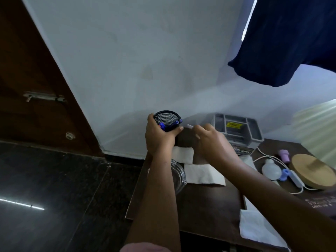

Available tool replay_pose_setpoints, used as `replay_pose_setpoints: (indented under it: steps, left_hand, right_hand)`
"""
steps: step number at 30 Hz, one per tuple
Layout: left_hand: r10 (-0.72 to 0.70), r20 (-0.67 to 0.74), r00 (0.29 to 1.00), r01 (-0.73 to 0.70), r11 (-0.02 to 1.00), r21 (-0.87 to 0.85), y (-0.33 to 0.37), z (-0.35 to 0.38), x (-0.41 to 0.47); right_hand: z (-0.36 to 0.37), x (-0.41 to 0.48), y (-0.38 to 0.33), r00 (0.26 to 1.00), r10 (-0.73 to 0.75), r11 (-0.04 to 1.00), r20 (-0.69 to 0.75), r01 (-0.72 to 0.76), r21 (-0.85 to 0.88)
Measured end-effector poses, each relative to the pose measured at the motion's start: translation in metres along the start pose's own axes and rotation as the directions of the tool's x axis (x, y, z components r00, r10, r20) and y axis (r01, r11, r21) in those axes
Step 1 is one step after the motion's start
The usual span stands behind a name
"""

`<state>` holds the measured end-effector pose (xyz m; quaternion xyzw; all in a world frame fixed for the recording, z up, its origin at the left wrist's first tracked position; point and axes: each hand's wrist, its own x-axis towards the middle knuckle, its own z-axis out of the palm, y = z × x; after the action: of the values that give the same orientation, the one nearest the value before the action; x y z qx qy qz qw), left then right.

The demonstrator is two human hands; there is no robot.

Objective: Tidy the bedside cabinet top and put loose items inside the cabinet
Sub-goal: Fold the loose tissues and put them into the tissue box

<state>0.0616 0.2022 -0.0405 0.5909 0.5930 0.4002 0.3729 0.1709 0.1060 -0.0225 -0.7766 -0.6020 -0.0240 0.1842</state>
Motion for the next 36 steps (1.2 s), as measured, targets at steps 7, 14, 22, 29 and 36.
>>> replay_pose_setpoints:
  steps: [7, 14, 22, 29, 36]
  left_hand:
    - [0.152, 0.141, 0.978, -0.157, 0.987, 0.027, -0.007, 0.007, 0.010]
    - [0.240, 0.207, 0.949, -0.243, 0.970, -0.011, -0.010, 0.010, 0.010]
    - [0.273, 0.116, 0.955, -0.278, 0.960, 0.030, -0.006, 0.003, 0.016]
    - [0.275, 0.022, 0.961, -0.275, 0.961, 0.010, -0.002, 0.003, 0.017]
    - [0.251, 0.036, 0.967, -0.253, 0.966, 0.047, -0.005, 0.008, 0.011]
  right_hand:
    - [-0.013, -0.008, 0.009, 0.997, 0.082, 0.995, 0.008, -0.083, 0.056]
    - [-0.004, -0.013, 0.016, 0.990, 0.144, 0.982, 0.000, -0.143, 0.123]
    - [0.028, -0.021, 0.026, 0.988, 0.137, 0.902, 0.070, -0.153, 0.403]
    - [0.048, -0.005, 0.034, 0.946, -0.043, 0.990, 0.322, -0.004, 0.143]
    - [0.038, -0.017, 0.033, 0.931, -0.200, 0.959, 0.306, 0.250, -0.133]
